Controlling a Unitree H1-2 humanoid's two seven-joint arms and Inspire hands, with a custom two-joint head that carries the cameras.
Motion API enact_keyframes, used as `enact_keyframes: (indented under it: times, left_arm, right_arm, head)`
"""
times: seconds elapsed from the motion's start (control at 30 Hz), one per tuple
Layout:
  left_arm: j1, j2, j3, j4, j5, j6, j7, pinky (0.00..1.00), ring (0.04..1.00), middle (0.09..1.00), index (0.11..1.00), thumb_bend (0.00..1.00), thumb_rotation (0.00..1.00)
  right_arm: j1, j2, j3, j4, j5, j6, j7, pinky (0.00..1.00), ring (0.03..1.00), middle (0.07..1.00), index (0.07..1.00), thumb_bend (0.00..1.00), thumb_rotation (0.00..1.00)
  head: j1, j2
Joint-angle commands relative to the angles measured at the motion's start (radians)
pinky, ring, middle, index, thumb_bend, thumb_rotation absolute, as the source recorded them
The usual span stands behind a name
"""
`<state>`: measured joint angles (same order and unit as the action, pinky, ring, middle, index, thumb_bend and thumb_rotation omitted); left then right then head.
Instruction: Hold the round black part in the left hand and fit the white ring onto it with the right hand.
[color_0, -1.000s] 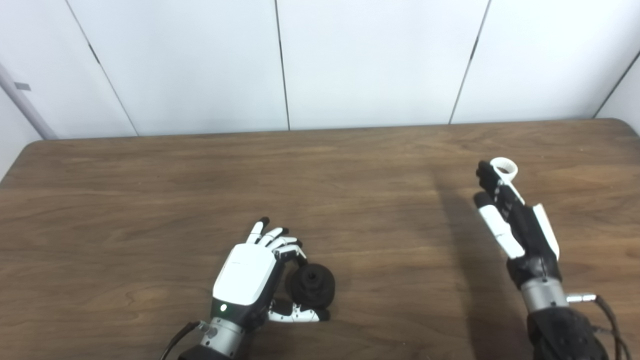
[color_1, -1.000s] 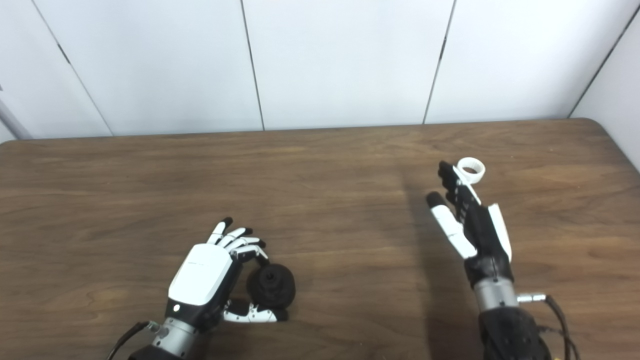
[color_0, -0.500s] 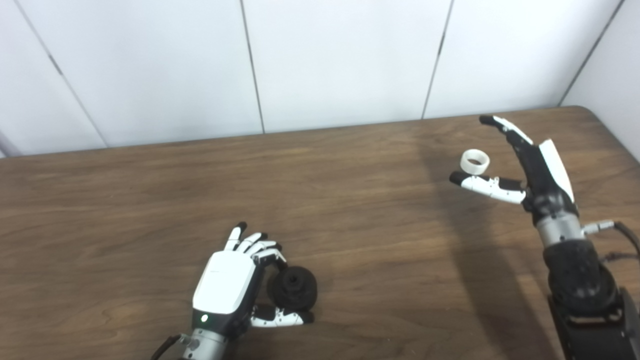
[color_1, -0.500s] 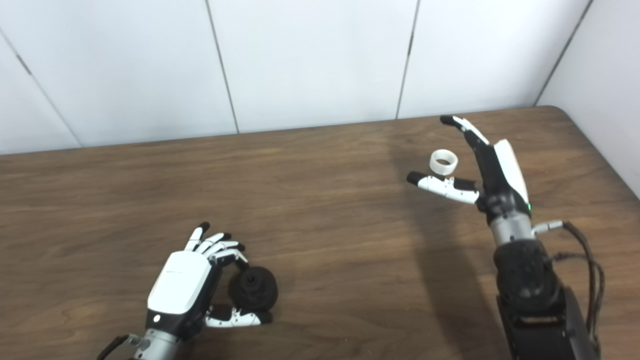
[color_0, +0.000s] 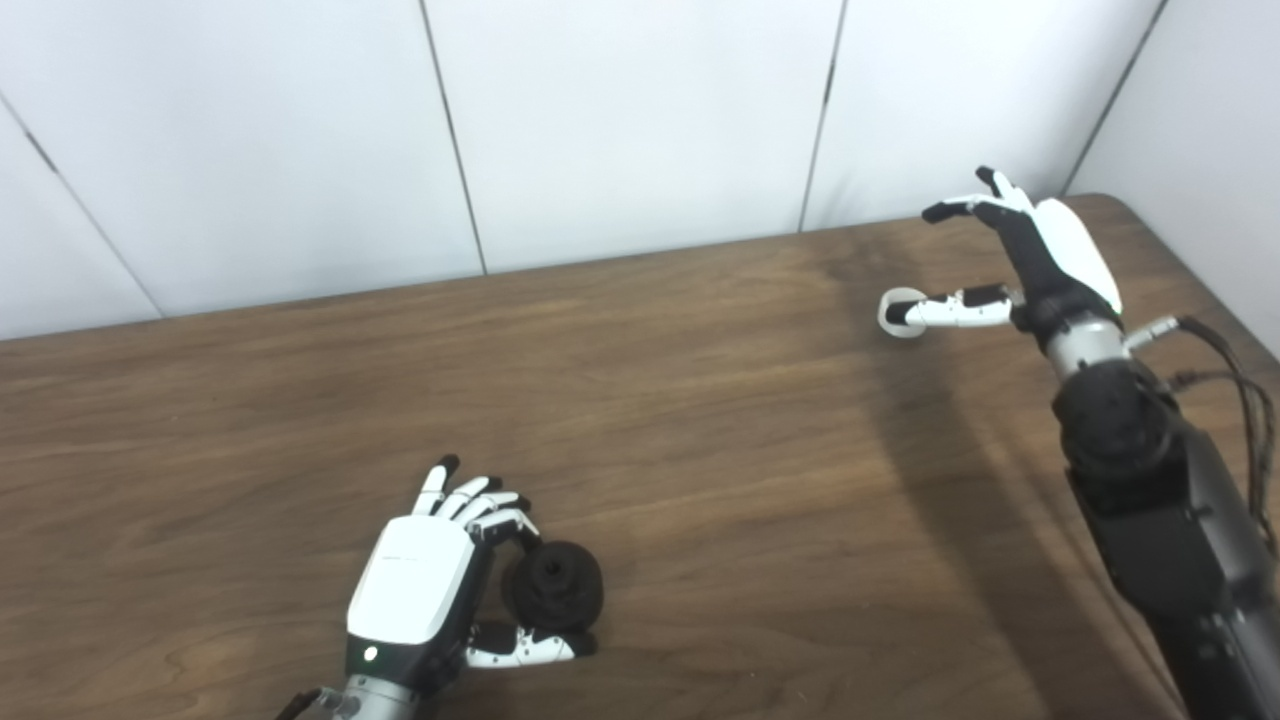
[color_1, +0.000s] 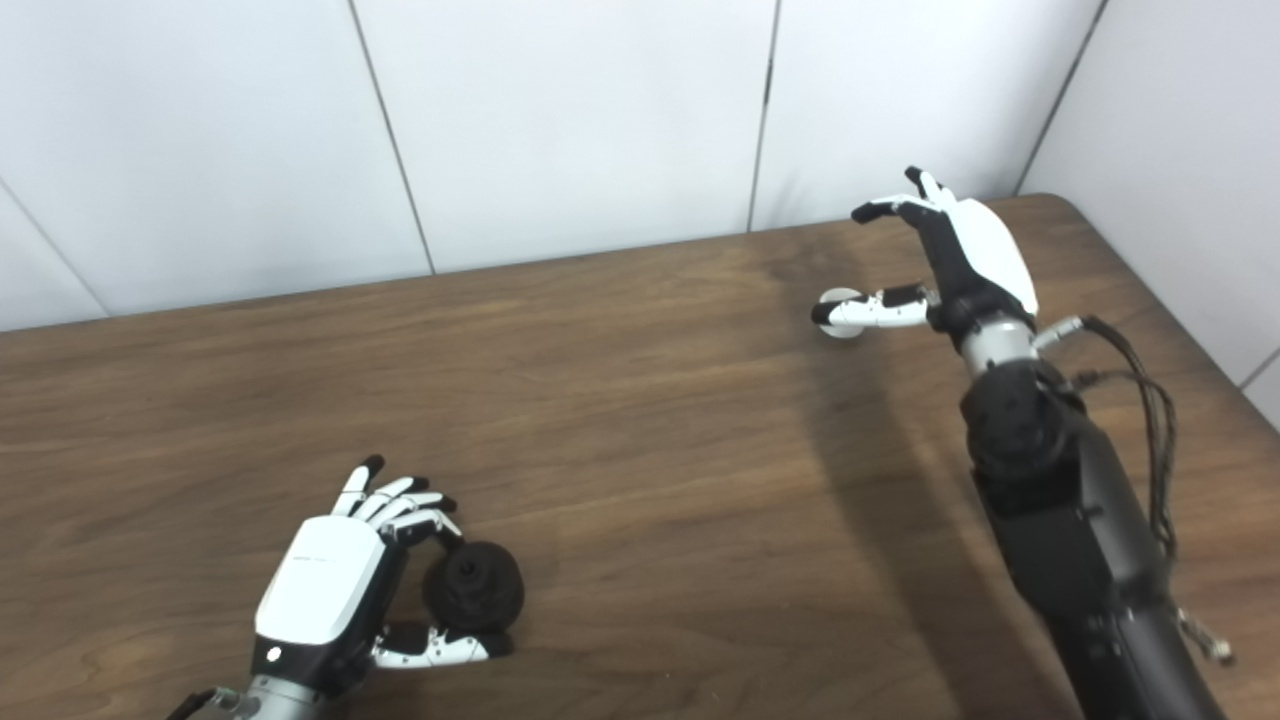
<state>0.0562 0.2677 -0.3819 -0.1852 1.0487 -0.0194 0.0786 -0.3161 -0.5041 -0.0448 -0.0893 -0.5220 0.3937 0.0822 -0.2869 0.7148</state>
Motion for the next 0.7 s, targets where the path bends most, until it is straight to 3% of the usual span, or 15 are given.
enact_keyframes:
  times: [0.0, 0.3, 0.43, 0.67]
  left_arm:
    - [0.011, 0.035, 0.009, 0.032, 0.008, -0.002, -0.01, 1.0, 0.852, 0.752, 0.483, 0.52, 0.06]
    - [0.009, 0.049, 0.013, 0.059, 0.003, -0.02, -0.001, 1.0, 0.842, 0.741, 0.483, 0.52, 0.06]
    - [0.009, 0.054, 0.016, 0.066, -0.007, -0.026, 0.003, 1.0, 0.84, 0.74, 0.483, 0.52, 0.05]
    - [0.009, 0.057, 0.018, 0.053, -0.005, -0.011, -0.017, 1.0, 0.846, 0.743, 0.483, 0.52, 0.06]
  right_arm:
    - [-0.049, -0.028, -0.002, -0.003, -0.017, -0.006, -0.012, 1.0, 1.0, 0.991, 0.723, 0.89, 0.26]
    - [-0.109, -0.038, 0.041, 0.101, -0.047, 0.033, -0.003, 1.0, 1.0, 0.999, 0.726, 0.89, 0.23]
    - [-0.136, -0.055, 0.077, 0.135, -0.071, 0.069, 0.039, 1.0, 1.0, 1.0, 0.743, 0.87, 0.26]
    - [-0.173, -0.065, 0.119, 0.203, -0.104, 0.073, 0.071, 1.0, 1.0, 0.997, 0.725, 0.88, 0.27]
  head:
    - [-0.006, 0.0]
    - [-0.045, -0.006]
    - [-0.06, -0.008]
    - [-0.072, -0.011]
